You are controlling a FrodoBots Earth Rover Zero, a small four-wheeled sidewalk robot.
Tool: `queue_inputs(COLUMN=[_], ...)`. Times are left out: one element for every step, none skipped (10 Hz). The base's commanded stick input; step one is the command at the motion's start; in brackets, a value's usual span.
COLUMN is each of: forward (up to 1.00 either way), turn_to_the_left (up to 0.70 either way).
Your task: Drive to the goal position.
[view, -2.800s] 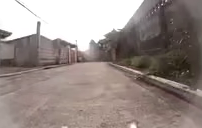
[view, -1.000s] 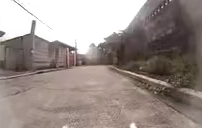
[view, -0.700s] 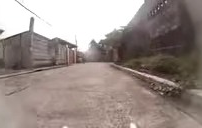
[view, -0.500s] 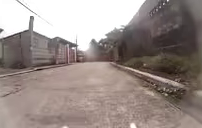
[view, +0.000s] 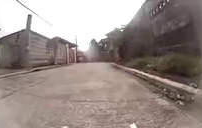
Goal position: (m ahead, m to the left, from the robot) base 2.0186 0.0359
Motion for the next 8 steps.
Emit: queue_inputs(forward=[0.70,0.70,0.70,0.70,0.70,0.70,0.70,0.70], turn_to_the_left=[0.01,0.01,0.01,0.01,0.01,0.01,0.01,0.01])
